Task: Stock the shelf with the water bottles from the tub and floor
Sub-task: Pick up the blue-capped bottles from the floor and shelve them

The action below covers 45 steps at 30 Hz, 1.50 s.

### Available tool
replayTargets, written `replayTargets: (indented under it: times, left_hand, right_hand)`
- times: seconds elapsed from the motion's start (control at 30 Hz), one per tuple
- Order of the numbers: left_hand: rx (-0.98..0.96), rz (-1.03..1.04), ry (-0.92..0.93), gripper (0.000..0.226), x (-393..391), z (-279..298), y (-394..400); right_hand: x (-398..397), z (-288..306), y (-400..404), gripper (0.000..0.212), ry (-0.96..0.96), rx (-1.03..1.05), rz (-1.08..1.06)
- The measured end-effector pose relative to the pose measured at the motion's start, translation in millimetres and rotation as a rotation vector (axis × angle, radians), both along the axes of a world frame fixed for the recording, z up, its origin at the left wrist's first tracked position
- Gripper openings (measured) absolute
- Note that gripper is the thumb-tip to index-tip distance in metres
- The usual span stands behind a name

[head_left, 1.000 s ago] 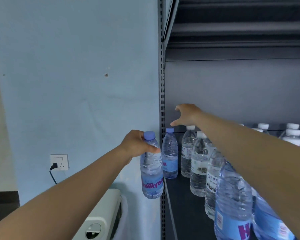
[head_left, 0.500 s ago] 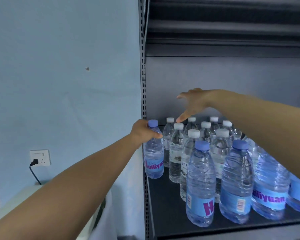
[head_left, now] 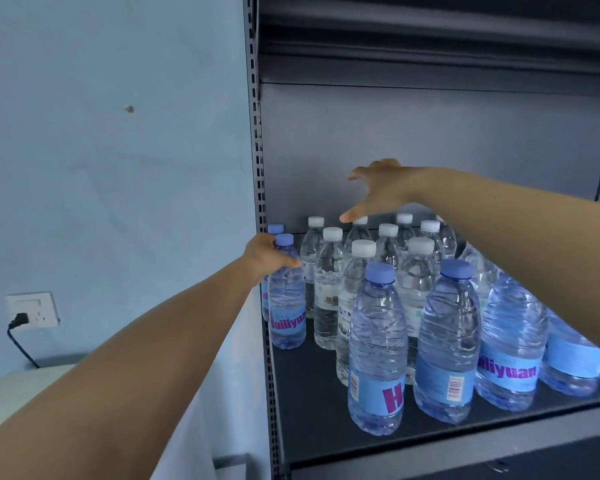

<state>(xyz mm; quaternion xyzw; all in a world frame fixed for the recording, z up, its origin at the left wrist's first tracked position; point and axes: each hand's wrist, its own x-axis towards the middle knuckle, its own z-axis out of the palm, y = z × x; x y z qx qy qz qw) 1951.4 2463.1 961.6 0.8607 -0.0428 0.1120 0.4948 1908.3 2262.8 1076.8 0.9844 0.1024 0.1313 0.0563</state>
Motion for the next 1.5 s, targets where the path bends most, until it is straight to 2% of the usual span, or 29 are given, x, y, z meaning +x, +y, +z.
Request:
replayTargets:
  times: [0.4,0.47,0.53,0.57,0.67,0.7,0.77,0.8,0.9,1.0,1.17,1.3,1.5]
  left_hand:
    - [0.113,-0.030,0.065,0.067,-7.7,10.8,-1.0]
    - [0.142,-0.035,0.058,0.056,-9.5,11.0,-2.1]
    - [0.171,-0.025,0.064,0.026,-12.7,10.5,-3.2]
    - [0.184,-0.018,0.061,0.020,-14.0,10.6,-3.3]
    - [0.271,-0.025,0.053,0.022,-17.4,14.5,-3.9]
    - [0.305,-0.036,0.046,0.025,-20.6,17.0,-3.9]
    - [0.435,-0.024,0.014,0.070,-29.3,21.7,-2.8]
    - [0.537,-0.005,-0.024,0.084,-37.3,23.6,-3.2]
    - [0.747,0.050,-0.114,0.094,-68.2,26.7,-8.3]
    - [0.852,0.121,-0.084,0.103,-100.8,22.3,-19.0]
    - [1.027,0.280,-0.089,0.102,-169.8,2.0,-44.3]
    - [1.030,0.362,-0.082,0.097,-226.7,-29.0,-65.1]
    - [0.954,0.435,-0.051,0.082,-295.5,-95.3,-81.5]
  right_hand:
    - [5.3,-7.1,-13.6,0.084,-0.028,0.059,0.006]
    - [3.3,-8.5,-17.0,0.084,-0.036,0.069,0.007]
    - [0.8,-10.1,-20.3,0.085,-0.041,0.068,0.001]
    - [-0.5,-11.0,-21.9,0.085,-0.046,0.067,0.001]
    - [-6.8,-14.8,-27.5,0.084,-0.065,0.082,0.017]
    - [-9.5,-16.7,-30.3,0.083,-0.080,0.097,0.033]
    - [-16.3,-22.3,-37.9,0.080,-0.120,0.133,0.079]
    - [-20.3,-25.8,-42.8,0.079,-0.145,0.161,0.103]
    - [-33.4,-36.8,-60.5,0.077,-0.230,0.224,0.174]
    - [-53.7,-49.5,-80.3,0.074,-0.351,0.246,0.268]
    - [-98.2,-79.4,-111.5,0.071,-0.507,0.288,0.433]
    - [-131.5,-121.0,-132.4,0.067,-0.561,0.322,0.509]
    - [-189.6,-202.7,-138.8,0.064,-0.429,0.488,0.573]
